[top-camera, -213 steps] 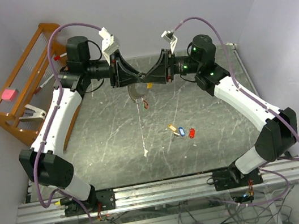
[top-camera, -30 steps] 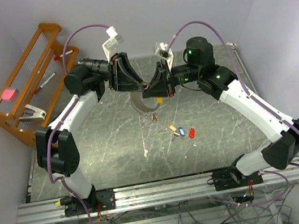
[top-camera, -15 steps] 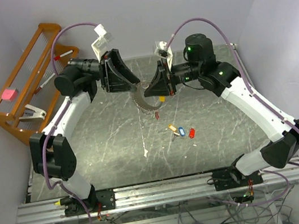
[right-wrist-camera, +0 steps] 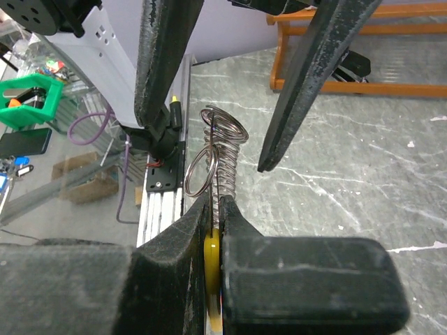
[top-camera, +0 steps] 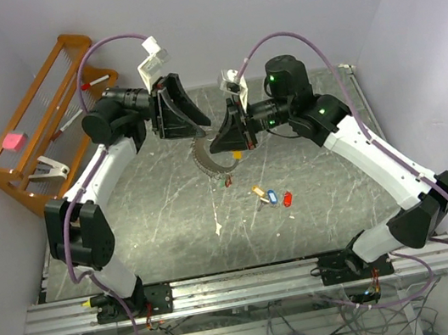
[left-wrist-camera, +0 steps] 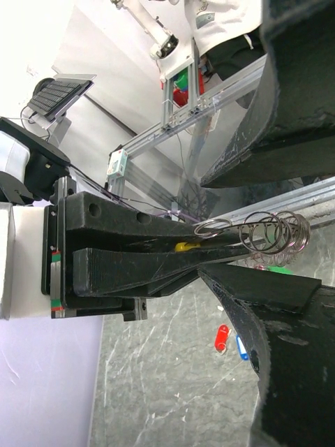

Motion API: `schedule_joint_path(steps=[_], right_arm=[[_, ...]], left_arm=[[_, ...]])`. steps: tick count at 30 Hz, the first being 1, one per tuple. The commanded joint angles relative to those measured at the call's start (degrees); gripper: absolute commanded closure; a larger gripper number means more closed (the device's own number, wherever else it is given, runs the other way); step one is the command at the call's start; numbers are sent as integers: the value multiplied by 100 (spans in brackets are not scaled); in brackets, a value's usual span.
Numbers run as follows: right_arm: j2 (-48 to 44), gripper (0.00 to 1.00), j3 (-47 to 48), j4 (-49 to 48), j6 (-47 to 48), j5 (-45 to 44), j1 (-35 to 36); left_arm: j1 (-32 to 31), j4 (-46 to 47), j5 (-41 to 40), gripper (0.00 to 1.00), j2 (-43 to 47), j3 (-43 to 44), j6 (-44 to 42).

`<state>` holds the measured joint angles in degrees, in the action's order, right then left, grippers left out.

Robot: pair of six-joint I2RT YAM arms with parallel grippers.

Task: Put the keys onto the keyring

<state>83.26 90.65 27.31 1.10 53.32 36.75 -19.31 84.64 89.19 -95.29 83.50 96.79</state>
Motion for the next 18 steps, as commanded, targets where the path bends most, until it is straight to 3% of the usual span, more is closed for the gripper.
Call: schedule_joint_path(steps=[1,18], right_arm=[[-48,100,92,-150,-42,-14,51],[-65,100,213,-229,-34,-261,109]], left_arm=[[-1,465,160,42,-43,118,75],[-103,180,149,47,-5,-232,-214]])
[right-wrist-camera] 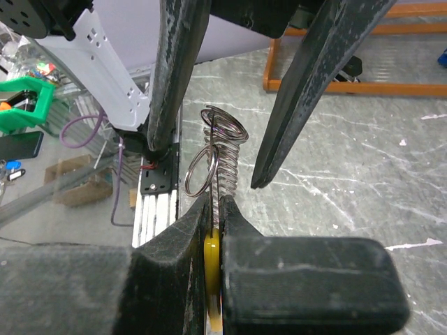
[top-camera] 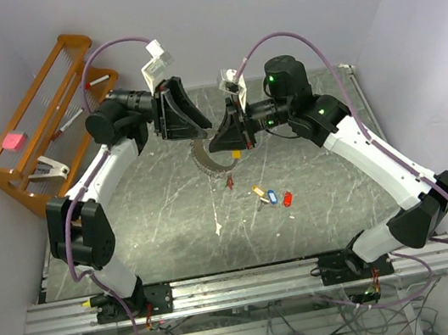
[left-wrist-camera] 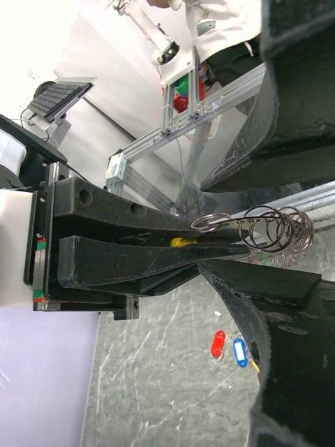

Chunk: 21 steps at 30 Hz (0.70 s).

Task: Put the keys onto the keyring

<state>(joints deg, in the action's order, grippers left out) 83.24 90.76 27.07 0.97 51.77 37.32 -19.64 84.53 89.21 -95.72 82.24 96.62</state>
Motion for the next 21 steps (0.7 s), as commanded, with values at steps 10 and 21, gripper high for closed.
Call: schedule_joint_path(steps=[10,21], right_arm=[[-75,100,271,-198,17,-248,51],[-120,100,226,-348,-1,-327,52]], left_arm=[[-84,22,158,57,47,-173,-302],[-84,-146,164,67,134,-243,-418]])
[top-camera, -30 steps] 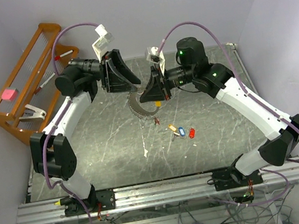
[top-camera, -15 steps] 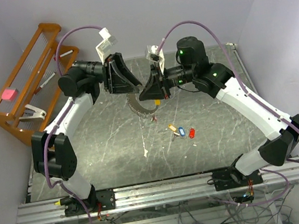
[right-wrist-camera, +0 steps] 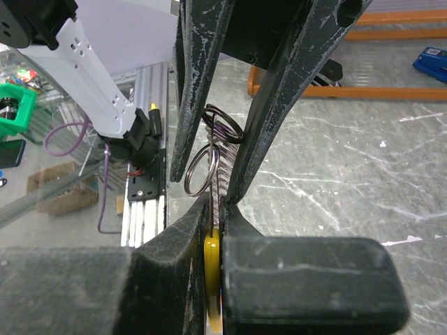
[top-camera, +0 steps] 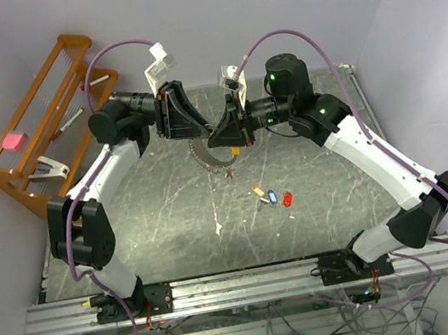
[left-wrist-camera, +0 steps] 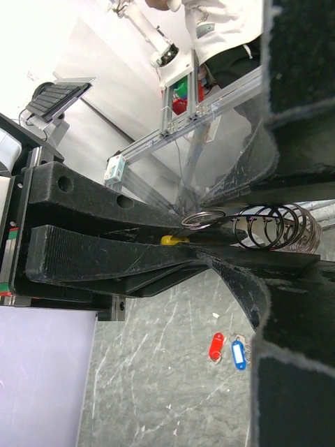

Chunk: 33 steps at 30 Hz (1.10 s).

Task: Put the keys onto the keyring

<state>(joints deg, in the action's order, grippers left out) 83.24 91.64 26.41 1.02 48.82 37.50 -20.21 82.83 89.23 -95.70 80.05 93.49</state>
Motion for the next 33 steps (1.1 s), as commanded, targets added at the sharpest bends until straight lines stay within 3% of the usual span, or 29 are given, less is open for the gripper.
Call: schedule_joint_path(steps=[1,4,11,28,30,33], right_arm=[[-130,100,132,-302,-5,-53,30],[-138,100,138,-318,3,-91,30],[-157,100,105,-415,-33,-177,25],[-440,100,-343,-860,-266,-347,-81],[-470,81,-356,-826,-253,-437,-84],[-491,81,-345,-782,-272,-493,-106]], left_arm=[[-27,29,156,70,135,-25,-103],[-27,59,158,73,126,-29,-78],[-27,126,165,92,139,-17,-24],[-27,31,172,93,361,-30,-133],[-27,75,174,93,407,-57,-138],[-27,-186,174,93,424,-83,-313]])
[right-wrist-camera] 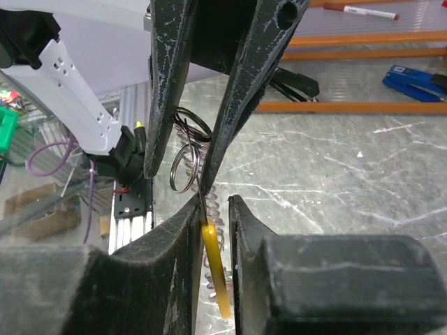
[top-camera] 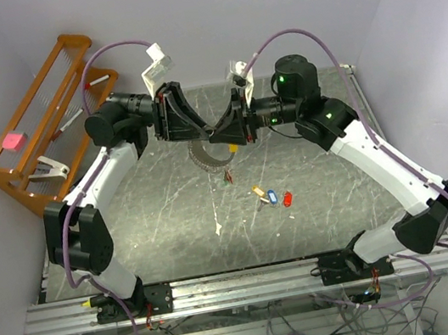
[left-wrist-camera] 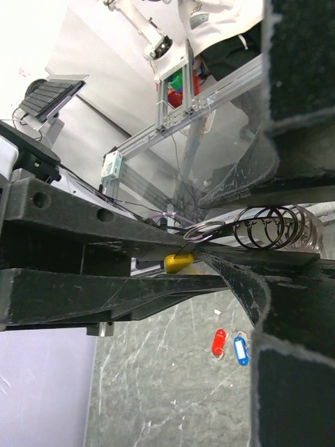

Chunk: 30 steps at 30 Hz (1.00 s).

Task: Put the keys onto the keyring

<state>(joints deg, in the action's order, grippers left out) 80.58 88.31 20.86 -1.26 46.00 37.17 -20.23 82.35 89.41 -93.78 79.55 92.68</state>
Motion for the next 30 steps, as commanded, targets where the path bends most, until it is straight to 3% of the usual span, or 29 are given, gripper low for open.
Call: schedule_joint_path(steps=[1,5,8,9,12,16,22,25,26,30], right_arm=[[-226,79,0,-231,-49,-216,-78],[-282,81,-46,-259,-72,-250,-115],[-377,68,-64,-195,-70,-327,-173],[-445,60,-76,-193,-82,-314,-217],[-700,57,-178,-314,-190,-264,-392],[-865,62,-121,-188,-223,-120,-644],[-758,81,-270,-836,-850,619,-777],[-512,81,-291,-904,-1049,931,-777],[-460,78,-300,-815,-964,959,-773],[-578,50,-713,-1167,-1141,1082,-777]], left_arm=[[-18,-121,150,93,212,-42,-208],[14,33,156,93,131,-25,-72],[48,94,156,93,63,49,12],[62,116,156,93,42,79,41],[102,183,158,93,0,72,100],[114,127,162,93,37,-13,12],[116,117,163,93,-12,-37,8],[116,153,163,93,-33,-45,42],[116,158,165,93,-25,-33,55],[116,70,157,93,11,-6,0]])
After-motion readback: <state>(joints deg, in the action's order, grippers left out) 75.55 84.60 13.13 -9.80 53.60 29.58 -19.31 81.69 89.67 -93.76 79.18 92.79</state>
